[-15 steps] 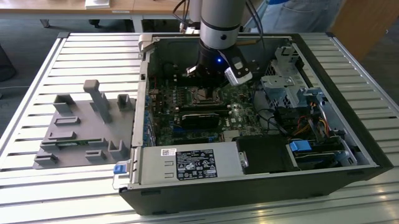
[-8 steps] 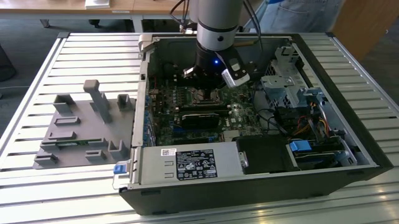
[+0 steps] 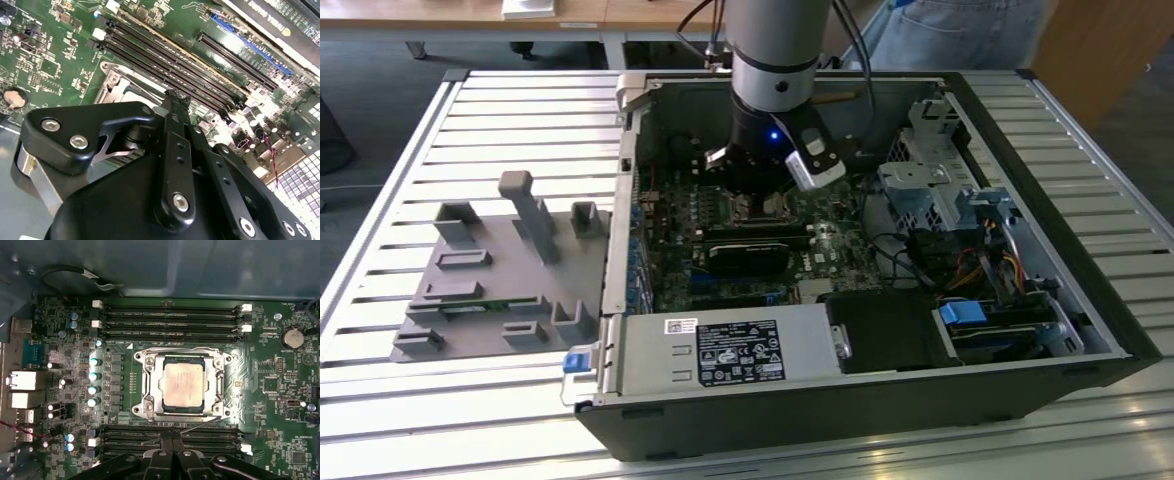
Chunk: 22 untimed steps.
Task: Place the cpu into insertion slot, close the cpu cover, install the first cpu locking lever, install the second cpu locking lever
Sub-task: 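Install the second cpu locking lever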
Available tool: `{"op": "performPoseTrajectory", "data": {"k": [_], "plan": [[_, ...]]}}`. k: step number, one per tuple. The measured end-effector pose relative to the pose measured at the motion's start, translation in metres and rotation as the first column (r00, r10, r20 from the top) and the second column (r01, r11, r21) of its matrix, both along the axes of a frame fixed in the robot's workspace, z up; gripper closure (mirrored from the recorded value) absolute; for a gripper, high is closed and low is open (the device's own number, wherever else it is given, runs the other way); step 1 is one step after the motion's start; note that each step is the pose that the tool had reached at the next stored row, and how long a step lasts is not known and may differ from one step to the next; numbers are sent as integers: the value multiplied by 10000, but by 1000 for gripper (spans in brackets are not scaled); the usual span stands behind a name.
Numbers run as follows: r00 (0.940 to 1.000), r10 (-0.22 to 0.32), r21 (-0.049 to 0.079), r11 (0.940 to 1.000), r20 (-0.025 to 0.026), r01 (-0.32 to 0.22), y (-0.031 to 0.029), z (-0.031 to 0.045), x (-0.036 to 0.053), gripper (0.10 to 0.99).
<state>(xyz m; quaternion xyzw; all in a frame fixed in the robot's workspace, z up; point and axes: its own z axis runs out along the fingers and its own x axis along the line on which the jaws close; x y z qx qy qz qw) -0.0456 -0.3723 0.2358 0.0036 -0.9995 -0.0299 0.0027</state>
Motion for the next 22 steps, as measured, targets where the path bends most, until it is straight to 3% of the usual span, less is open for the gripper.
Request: {"op": "performPoseTrajectory", "data": {"k": [7,15,22], "plan": [[10000,0,18,10000,-8,0,0,-114,-16,980],[10000,0,388,9992,-7,0,-60,-121,-75,980],[10000,0,513,9987,-7,1,-62,-175,-112,980]]}}
